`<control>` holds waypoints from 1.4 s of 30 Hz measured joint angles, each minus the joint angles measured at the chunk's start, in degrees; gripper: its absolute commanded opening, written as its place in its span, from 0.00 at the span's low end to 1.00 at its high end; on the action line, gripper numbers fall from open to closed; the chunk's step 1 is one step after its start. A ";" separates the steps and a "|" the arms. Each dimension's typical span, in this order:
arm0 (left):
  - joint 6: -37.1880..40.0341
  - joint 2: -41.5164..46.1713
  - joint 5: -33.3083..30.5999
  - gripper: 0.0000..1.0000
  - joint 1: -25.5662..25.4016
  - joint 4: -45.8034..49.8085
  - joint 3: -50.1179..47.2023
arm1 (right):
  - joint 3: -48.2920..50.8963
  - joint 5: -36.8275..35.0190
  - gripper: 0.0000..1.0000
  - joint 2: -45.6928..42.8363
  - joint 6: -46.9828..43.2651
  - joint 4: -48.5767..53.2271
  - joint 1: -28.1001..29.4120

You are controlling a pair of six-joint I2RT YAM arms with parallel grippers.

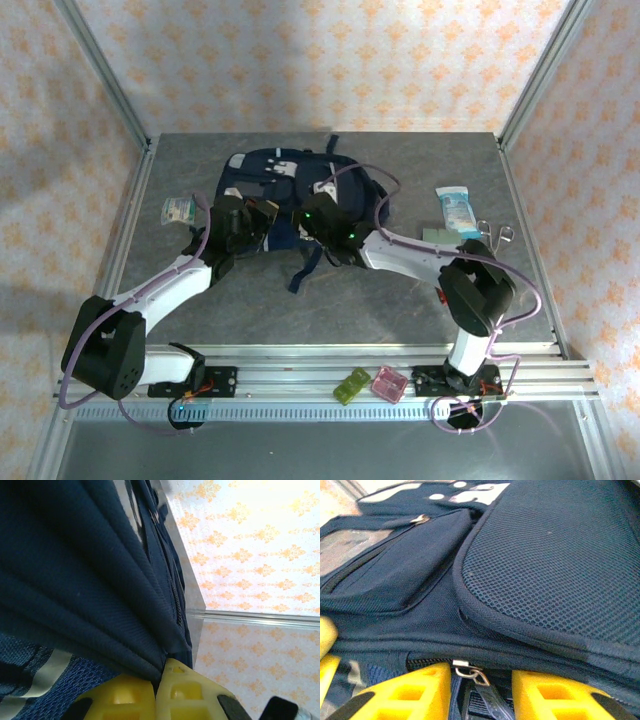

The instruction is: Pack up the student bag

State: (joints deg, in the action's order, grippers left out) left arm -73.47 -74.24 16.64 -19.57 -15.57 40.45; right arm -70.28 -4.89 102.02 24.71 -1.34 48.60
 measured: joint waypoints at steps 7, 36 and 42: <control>0.04 0.02 1.14 0.00 -0.94 -0.20 0.37 | -1.53 -4.00 0.05 2.43 1.25 0.20 0.15; 1.01 6.93 -8.83 0.62 -8.81 1.18 -8.50 | 7.82 7.87 0.00 0.02 -2.99 -4.79 -2.80; -1.55 0.35 -13.79 0.64 -9.57 -0.46 -8.41 | 9.60 9.84 0.00 -0.17 -2.95 -6.86 -2.80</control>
State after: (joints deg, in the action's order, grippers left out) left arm -75.02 -73.89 2.85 -29.15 -16.03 32.03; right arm -60.69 4.95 101.84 21.76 -8.21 45.80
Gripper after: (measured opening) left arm 0.635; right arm 0.040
